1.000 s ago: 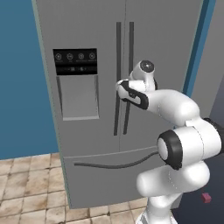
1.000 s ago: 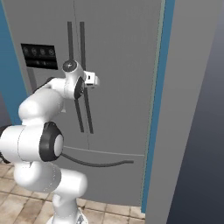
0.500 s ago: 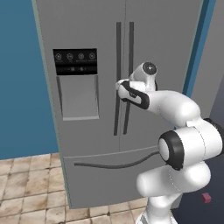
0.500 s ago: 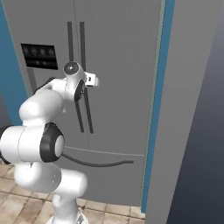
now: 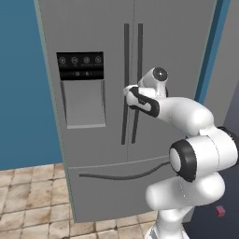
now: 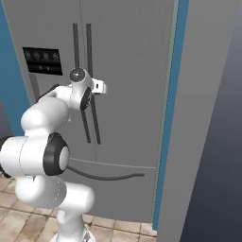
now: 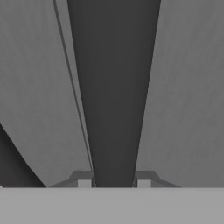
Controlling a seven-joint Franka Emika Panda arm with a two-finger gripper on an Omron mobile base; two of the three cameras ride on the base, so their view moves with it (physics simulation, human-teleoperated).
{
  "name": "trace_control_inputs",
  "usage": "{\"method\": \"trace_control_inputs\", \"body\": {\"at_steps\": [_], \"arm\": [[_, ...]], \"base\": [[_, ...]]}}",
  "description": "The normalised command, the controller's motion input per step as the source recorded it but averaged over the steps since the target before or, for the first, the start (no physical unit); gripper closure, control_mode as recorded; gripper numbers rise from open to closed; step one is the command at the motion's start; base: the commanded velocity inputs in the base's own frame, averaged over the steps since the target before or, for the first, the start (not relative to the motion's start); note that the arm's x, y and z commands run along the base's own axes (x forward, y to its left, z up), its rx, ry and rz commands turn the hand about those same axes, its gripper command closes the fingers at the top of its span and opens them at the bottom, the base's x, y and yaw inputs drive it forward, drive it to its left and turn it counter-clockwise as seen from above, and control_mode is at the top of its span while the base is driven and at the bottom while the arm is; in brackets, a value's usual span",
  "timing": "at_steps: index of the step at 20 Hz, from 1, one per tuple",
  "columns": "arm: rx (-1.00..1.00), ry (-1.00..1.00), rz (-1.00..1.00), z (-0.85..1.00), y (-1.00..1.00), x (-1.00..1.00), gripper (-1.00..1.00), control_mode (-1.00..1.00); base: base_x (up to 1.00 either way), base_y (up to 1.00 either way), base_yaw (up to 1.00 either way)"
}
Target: Take the lemon wedge from the fridge and place it on the plate with fish on the dining counter.
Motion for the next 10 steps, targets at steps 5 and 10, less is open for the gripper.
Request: {"method": "trace_control_inputs", "body": {"at_steps": [5,10], "arm": [[0.0,0.01,0.0,0.0,0.0,0.0,1.0,-1.0],[0.0,-0.01,-0.08,0.0,-0.51,-0.43,1.0,-1.0]], "base": [[0.0,0.0,0.0],[0.0,0.0,0.0]]}}
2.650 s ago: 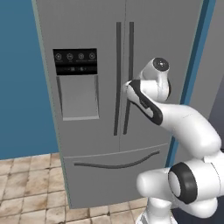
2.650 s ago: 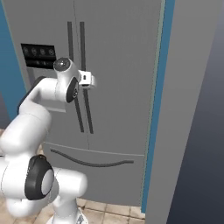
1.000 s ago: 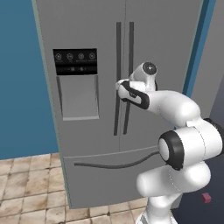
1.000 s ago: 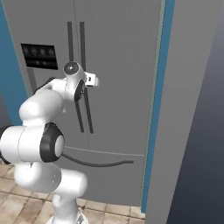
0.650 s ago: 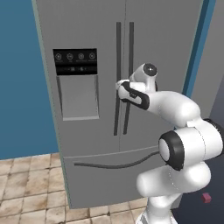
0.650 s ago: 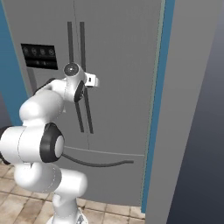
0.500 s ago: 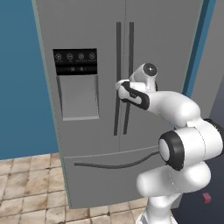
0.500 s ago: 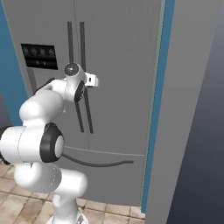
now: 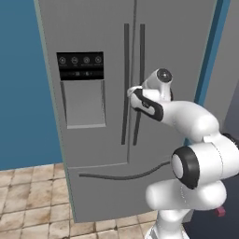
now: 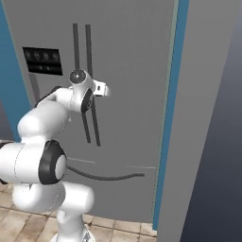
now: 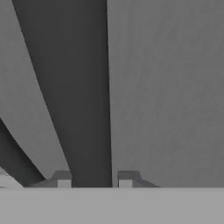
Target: Take the lemon wedge from the fridge and place it on the plate with fish on the dining counter.
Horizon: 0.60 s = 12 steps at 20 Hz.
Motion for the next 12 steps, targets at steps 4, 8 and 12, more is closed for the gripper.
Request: {"method": "trace_control_inputs", "body": {"at_steps": [4,8,12], "arm": [[0.0,-0.03,-0.19,0.0,-0.99,-0.87,1.0,-1.0],[0.0,-0.01,-0.24,0.0,-1.0,-0.88,1.0,-1.0],[0.01,0.0,-0.29,0.0,-1.0,-0.81,1.0,-1.0]], "base": [[0.0,0.0,0.0],[0.0,0.0,0.0],[0.0,0.0,0.0]]}}
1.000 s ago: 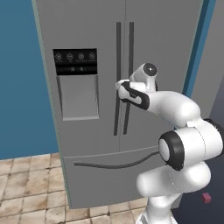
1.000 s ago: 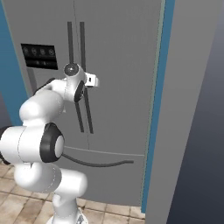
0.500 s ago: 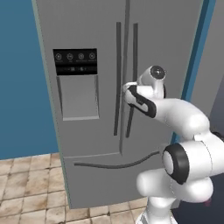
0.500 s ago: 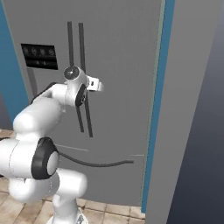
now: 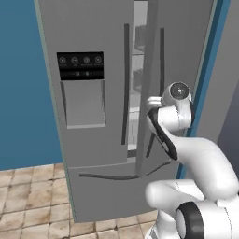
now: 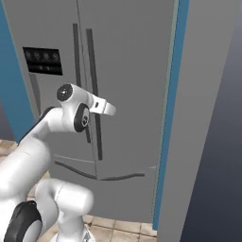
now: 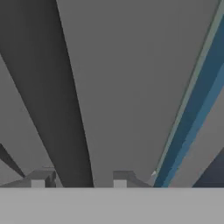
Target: Take the lemon wedge from the fridge and place it on the plate with fish on the dining counter.
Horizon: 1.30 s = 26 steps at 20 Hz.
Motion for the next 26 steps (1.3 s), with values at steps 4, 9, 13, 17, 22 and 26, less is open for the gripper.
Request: {"method": "trace_control_inputs", "body": {"at_steps": [4,9,13,17,22,26], "arm": [[0.06,0.0,-0.3,0.01,-1.0,-0.75,1.0,-1.0],[0.1,0.0,-0.32,0.22,-1.0,-0.73,-1.0,-1.0],[0.15,0.0,-0.3,0.73,-0.83,-0.94,-1.0,-1.0],[0.08,-0.03,-0.26,1.0,-0.02,-1.0,-1.0,-1.0],[0.08,-0.19,-0.17,0.81,0.89,-0.94,-1.0,-1.0],[0.0,-0.29,-0.16,0.1,1.0,-0.38,-1.0,-1.0]], "base": [[0.0,0.0,0.0],[0.0,0.0,0.0],[0.0,0.0,0.0],[0.0,0.0,0.0],[0.0,0.0,0.0],[0.0,0.0,0.0]]}}
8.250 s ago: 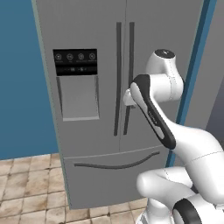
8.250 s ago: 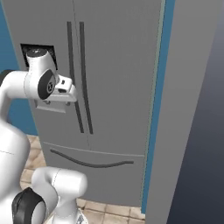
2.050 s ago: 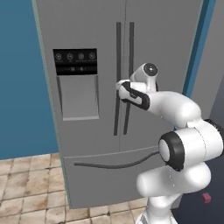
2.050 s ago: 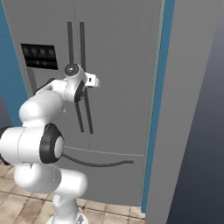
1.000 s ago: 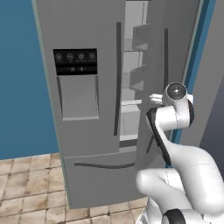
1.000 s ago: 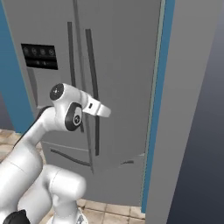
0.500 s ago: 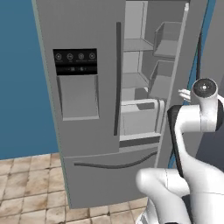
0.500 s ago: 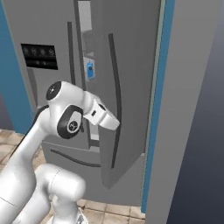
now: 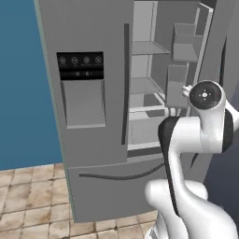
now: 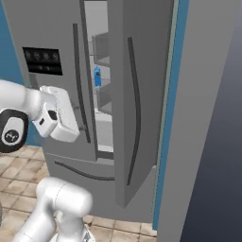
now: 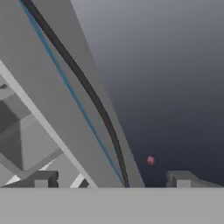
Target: Take the lemon wedge from the fridge and place it on the plate with fish on the dining counter.
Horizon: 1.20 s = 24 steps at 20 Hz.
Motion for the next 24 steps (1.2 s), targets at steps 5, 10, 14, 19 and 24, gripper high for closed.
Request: {"method": "trace_control_inputs", "body": {"at_steps": [5,10,14,19,24], "arm": [[-0.03,-0.11,-0.07,0.0,0.67,0.03,-1.0,-1.0],[-0.05,0.01,-0.07,-0.02,0.3,0.37,-1.0,-1.0],[-0.13,0.06,-0.27,-0.02,0.51,0.63,-1.0,-1.0],[-0.1,0.19,-0.41,-0.01,0.23,0.89,-1.0,-1.0],[-0.01,0.26,-0.09,0.0,-0.01,1.0,-1.0,-1.0]], "base": [[0.0,0.0,0.0],[0.0,0.0,0.0],[0.0,0.0,0.0],[0.0,0.0,0.0],[0.0,0.0,0.0]]}}
